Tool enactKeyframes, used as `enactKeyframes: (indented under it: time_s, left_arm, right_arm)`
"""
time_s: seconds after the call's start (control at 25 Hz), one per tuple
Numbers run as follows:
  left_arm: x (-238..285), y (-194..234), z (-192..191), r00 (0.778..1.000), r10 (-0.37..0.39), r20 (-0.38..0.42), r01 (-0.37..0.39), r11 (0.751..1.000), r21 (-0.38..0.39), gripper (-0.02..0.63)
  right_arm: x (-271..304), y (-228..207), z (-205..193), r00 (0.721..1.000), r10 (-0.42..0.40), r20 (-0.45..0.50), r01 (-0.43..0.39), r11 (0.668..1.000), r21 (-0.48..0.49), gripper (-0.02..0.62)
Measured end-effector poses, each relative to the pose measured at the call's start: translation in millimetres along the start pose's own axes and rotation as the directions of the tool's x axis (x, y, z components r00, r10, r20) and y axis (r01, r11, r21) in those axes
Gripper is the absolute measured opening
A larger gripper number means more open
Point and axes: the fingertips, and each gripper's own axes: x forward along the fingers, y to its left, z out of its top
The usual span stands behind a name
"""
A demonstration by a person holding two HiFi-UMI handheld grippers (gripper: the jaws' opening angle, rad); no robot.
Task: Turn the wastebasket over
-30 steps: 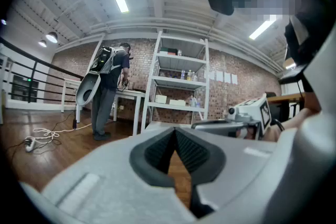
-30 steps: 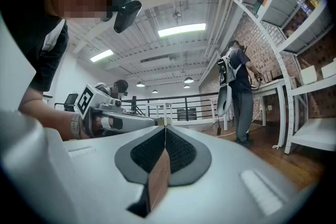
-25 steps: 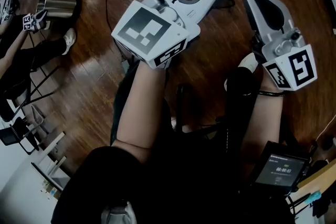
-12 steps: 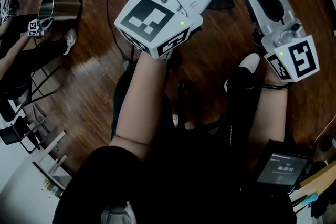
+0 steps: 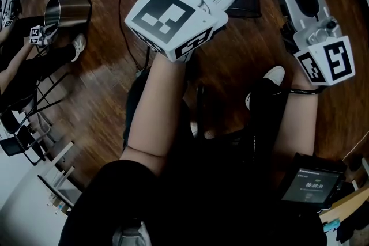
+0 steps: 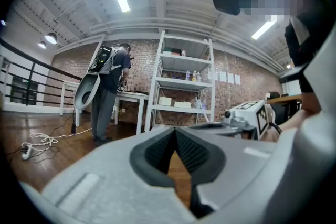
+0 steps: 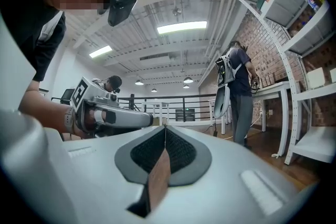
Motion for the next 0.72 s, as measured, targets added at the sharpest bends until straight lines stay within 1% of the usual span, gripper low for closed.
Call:
enactKeyframes:
  time_s: [0.2,0.44,0.6,0.72]
  left_arm:
    - [4,-3,3,1.0,-0.011,-0.001,0.011,1.0,0.007,0.0]
    - [6,5,9,1.0,-0.007,0.019,0.007,1.0,-0.01,0.0]
    - [6,10,12,0.999,0.01,0.031,-0.009,1.0,-0.026,0.0]
    - [6,11,15,0.999,0.011,0.045,-0.009,1.0,-0.023,0.0]
  right_arm:
    - [-3,-5,3,1.0,-0.017,0.015,0.017,1.0,-0.001,0.012]
    - [6,-11,5,0.999,-0.034,0.022,0.034,0.999,0.004,0.012]
    - [7,-14,-3,0.999,-0.046,0.014,0.045,0.999,0.022,0.012]
    - [8,-18,-10,0.998,-0.058,0.007,0.057,0.997,0.046,0.012]
